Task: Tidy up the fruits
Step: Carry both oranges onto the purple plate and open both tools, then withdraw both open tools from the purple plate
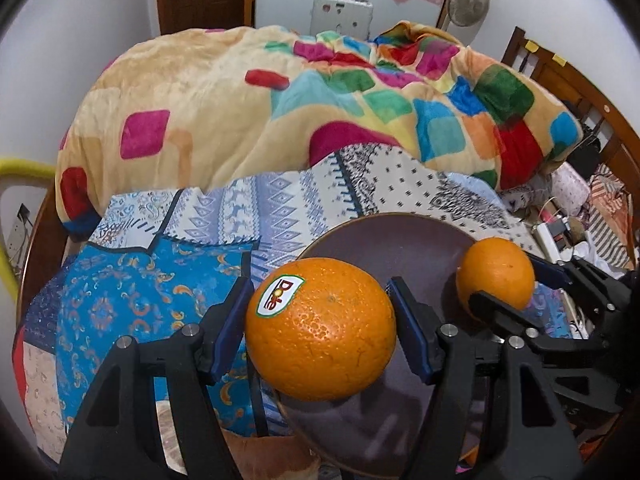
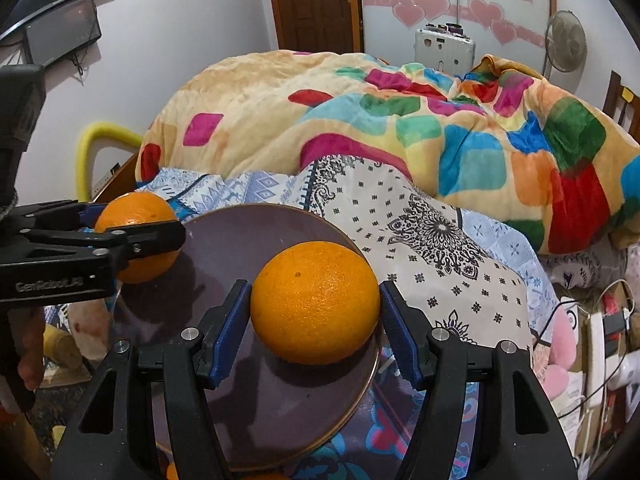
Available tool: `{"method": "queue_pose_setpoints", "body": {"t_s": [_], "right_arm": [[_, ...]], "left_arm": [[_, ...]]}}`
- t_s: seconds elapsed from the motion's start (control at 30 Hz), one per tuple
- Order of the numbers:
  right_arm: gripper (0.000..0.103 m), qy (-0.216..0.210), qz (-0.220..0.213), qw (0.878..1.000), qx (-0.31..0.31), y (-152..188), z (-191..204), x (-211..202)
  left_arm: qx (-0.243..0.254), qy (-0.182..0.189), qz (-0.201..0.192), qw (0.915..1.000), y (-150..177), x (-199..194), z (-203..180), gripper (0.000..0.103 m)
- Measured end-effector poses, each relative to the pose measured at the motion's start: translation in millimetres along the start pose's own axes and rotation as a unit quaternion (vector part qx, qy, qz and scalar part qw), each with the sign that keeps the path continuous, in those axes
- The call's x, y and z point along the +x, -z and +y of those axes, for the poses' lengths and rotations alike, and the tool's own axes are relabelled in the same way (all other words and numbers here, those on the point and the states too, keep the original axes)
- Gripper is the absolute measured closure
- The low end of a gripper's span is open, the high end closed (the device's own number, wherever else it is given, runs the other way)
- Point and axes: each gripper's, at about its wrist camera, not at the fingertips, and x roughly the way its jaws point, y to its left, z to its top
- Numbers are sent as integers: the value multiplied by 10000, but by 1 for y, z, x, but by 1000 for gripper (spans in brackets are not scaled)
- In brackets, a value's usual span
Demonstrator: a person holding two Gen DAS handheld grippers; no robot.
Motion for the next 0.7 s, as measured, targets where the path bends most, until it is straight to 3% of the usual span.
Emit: {"method": "queue_pose_setpoints", "body": {"t_s": [0.37, 0.5, 0.7], "right_arm": [[40, -69, 10, 10000, 55, 1, -2, 3], [24, -73, -118, 9998, 134, 2, -4, -7], [24, -98, -301, 9994, 145, 6, -5, -35]], "left_arm": [[122, -57, 95, 9999, 1, 8, -4, 32], [213, -143, -164, 9995, 0, -9, -8, 27], [266, -190, -472, 9984, 8, -45, -2, 23]]}}
